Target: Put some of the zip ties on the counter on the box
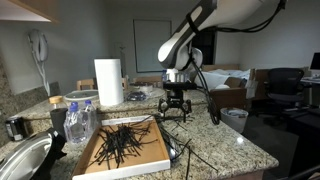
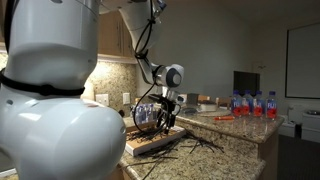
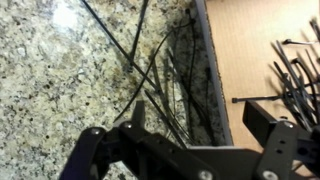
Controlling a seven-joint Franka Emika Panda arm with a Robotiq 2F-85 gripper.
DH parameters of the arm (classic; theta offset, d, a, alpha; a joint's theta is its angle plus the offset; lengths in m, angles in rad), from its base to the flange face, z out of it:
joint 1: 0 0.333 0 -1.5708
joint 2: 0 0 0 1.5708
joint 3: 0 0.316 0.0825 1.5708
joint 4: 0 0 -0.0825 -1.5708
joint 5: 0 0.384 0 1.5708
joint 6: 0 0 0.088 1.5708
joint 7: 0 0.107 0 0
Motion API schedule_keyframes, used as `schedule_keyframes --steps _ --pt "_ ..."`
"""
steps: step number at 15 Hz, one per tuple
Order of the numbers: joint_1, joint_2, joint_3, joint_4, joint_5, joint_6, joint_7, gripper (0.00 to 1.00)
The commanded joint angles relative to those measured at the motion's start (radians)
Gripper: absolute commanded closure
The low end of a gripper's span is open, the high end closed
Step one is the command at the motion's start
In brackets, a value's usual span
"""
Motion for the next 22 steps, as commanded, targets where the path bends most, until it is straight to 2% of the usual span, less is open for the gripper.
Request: schedule_keyframes --steps 1,9,16,20,21,22 --pt "-0.022 0.018 -0.004 -0.048 0.016 0.048 -0.089 0.00" --pt "-0.017 0.168 -0.012 -0.008 0.005 0.105 -0.083 0.00" --pt "-0.012 0.241 -0.007 0.016 0.023 0.291 -0.092 0.00" --pt "0.001 0.261 -0.007 0.022 0.006 0.336 -0.082 0.00" --pt "0.002 0.267 -0.007 0.022 0.005 0.338 -0.082 0.25" --pt "0.003 0.273 -0.007 0.023 0.004 0.337 -0.081 0.26"
